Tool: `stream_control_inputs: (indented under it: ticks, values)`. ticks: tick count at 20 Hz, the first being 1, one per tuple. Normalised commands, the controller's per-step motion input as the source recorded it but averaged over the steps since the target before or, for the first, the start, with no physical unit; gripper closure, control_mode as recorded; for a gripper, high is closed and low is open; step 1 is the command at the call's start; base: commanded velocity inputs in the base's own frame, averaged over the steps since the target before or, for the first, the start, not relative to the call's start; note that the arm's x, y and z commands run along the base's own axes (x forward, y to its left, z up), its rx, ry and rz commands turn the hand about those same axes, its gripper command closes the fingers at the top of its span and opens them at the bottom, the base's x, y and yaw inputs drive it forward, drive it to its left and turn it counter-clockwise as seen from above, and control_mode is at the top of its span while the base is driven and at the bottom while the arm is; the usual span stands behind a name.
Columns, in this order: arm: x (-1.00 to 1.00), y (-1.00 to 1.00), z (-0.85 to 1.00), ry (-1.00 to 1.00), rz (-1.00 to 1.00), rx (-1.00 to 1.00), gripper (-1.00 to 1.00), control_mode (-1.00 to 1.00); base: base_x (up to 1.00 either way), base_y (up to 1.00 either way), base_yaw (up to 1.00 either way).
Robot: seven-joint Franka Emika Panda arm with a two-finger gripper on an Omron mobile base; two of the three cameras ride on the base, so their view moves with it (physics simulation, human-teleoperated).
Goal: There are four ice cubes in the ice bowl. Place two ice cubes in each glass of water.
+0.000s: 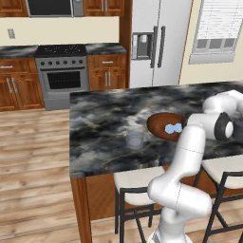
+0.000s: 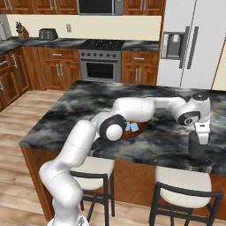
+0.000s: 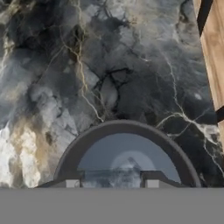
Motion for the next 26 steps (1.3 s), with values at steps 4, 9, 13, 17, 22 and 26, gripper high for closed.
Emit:
stream_control_inputs:
  ticks: [4,9,13,17,22,26]
  values:
    - [0.36,-0.01,-0.11,0.0,0.0,0.0,1.0,-1.0,0.0,0.0,0.0]
    - [0.17,-0.12,-0.21,0.05,0.0,0.0,1.0,-1.0,0.0,0.0,0.0]
    - [0.13,-0.24,-0.18,0.07,0.0,0.0,1.0,-1.0,0.0,0.0,0.0]
    - [-0.06,-0.09,-0.01,0.02,0.0,0.0,-1.0,-1.0,0.0,0.0,0.0]
    - [-0.35,0.0,0.02,0.0,0.0,0.0,-1.0,-1.0,0.0,0.0,0.0]
    - [-0.46,0.0,0.08,-0.02,0.0,0.0,-1.0,-1.0,0.0,0.0,0.0]
